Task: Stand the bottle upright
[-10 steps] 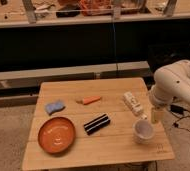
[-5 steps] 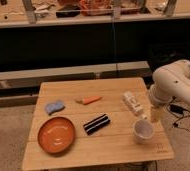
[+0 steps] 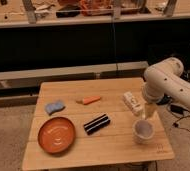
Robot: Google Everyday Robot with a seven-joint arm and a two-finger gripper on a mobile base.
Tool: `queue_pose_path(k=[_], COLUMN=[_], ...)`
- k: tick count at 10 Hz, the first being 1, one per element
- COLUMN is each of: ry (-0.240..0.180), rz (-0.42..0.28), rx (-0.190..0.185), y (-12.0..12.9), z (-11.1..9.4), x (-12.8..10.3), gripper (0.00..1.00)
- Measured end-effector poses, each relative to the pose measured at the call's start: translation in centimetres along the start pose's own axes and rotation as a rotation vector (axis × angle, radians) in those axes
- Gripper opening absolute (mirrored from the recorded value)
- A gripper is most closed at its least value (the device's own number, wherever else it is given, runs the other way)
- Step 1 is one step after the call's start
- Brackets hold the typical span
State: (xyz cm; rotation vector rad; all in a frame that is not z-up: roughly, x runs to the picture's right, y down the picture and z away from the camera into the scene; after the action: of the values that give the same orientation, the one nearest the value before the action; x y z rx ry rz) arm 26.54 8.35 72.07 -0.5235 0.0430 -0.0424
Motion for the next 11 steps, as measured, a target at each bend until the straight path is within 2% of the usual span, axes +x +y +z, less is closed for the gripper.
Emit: queue_pose_path(k=[6,11], ry=[0.027,0.004], rz=[-0.07,-0.108], rx=[0.038,0.056], y=[-2.4,-4.0], z=[1.4,2.6], x=[-1.2,-1.8], gripper=[0.8,0.8])
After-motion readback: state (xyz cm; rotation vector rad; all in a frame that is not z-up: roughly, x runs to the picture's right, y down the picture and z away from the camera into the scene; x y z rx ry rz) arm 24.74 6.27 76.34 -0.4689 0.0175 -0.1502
